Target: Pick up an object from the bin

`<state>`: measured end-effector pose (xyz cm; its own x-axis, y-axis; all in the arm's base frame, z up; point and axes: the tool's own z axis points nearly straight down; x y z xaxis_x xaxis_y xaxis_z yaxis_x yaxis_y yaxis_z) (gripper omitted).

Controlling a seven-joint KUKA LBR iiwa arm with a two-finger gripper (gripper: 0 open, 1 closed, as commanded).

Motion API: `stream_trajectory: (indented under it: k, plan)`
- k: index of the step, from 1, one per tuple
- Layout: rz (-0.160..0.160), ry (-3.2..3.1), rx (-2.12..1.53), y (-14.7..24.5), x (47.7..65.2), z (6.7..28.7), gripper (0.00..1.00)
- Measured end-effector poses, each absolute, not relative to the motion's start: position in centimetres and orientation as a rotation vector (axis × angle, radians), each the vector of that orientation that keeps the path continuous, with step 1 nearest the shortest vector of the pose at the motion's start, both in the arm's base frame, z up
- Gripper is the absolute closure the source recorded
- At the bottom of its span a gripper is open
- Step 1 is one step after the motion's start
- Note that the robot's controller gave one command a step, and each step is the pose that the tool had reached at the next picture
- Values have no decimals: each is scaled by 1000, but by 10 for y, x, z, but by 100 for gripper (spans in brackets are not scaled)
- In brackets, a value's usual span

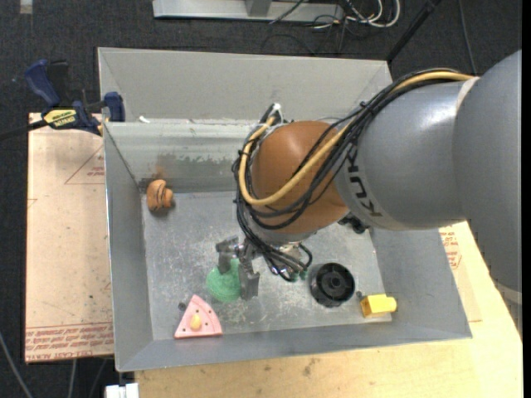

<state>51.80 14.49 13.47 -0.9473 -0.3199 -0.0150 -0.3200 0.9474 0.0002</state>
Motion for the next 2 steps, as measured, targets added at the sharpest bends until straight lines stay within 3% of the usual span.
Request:
stream_trajectory:
  k: [1,2]
  plan:
    - [0,3111,-526,147,512,141,100]
    - [2,3095,-526,167,555,215,100]
